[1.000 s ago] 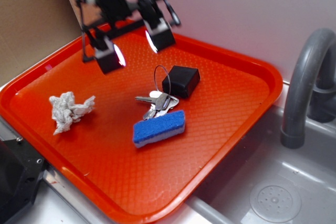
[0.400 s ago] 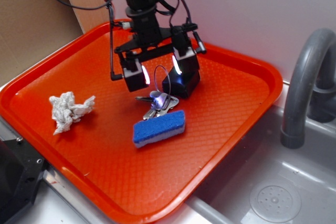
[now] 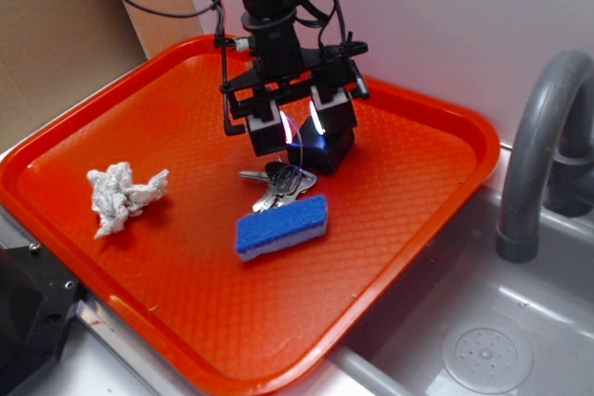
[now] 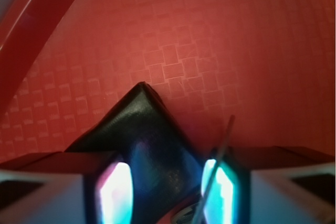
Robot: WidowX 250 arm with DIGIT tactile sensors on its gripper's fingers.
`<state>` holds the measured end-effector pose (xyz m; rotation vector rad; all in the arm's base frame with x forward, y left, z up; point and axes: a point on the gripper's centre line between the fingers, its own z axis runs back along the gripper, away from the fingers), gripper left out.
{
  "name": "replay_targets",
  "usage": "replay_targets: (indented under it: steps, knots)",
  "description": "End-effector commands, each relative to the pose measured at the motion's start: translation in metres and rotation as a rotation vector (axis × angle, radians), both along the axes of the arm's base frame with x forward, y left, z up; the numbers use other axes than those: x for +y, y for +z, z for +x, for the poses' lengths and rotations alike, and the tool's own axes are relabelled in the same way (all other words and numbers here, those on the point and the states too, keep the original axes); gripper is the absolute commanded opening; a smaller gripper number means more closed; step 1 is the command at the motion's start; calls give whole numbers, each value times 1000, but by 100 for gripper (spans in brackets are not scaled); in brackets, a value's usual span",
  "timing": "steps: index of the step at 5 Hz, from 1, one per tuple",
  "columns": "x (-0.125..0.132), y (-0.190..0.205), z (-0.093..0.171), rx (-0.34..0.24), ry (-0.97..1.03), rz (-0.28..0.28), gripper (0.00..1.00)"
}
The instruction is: Grab the silver keys.
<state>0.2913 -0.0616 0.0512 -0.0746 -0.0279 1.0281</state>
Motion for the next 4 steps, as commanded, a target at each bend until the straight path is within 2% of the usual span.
replay_targets:
  steps: [1,4]
  knots:
    - [4,10,16,-33,-26,-12,0]
    - [15,21,6,-51,-52,-43,0]
